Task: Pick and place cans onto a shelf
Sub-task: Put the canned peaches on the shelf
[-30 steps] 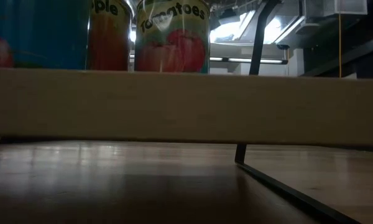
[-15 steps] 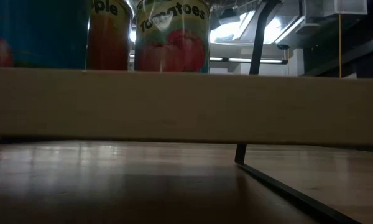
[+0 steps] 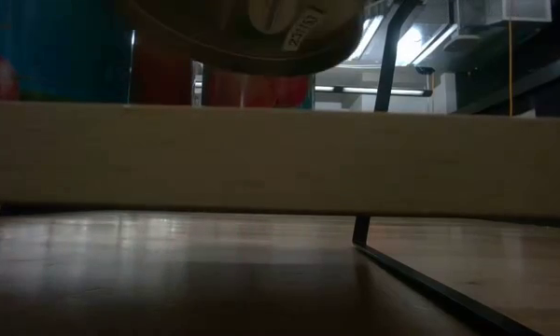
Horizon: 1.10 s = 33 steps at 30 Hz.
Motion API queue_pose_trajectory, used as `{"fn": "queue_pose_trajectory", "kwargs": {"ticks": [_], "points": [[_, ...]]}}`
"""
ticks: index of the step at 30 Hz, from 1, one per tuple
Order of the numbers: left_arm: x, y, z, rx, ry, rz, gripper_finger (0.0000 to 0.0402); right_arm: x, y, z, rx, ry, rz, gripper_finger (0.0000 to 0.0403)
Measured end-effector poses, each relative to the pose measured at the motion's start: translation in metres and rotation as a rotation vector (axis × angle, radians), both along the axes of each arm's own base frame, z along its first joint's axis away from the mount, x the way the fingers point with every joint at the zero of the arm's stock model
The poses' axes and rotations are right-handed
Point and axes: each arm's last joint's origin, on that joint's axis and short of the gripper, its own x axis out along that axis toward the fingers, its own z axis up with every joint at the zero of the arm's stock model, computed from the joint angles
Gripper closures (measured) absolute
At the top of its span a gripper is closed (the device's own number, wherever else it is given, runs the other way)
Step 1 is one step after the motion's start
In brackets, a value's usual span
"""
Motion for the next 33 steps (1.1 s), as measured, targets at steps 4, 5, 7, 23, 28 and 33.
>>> {"fn": "queue_pose_trajectory", "kwargs": {"ticks": [4,5,7,23,28,33], "points": [[0.0,0.0,0.0,0.0,0.0,0.0,0.0323,0.0,0.0,0.0,-0.005,-0.008,-0.011,0.0398],[0.0,0.0,0.0,0.0,0.0,-0.001,0.0323,0.001,0.0,0.0,-0.004,-0.01,-0.011,0.0398],[0.0,0.0,0.0,0.0,0.0,0.0,0.0323,0.002,0.0,-0.003,-0.008,-0.004,-0.013,0.0398],[-0.001,0.0,-0.003,0.004,0.027,0.0,0.0323,0.01,-0.002,-0.023,-0.037,0.06,-0.015,0.0398],[-0.001,0.0,-0.003,0.004,0.027,0.0,0.0323,0.01,-0.004,-0.024,-0.053,0.059,0.007,0.0398],[-0.001,0.0,-0.003,0.004,0.027,0.0,0.0323,0.011,-0.005,-0.024,-0.053,0.058,0.004,0.0391]]}}
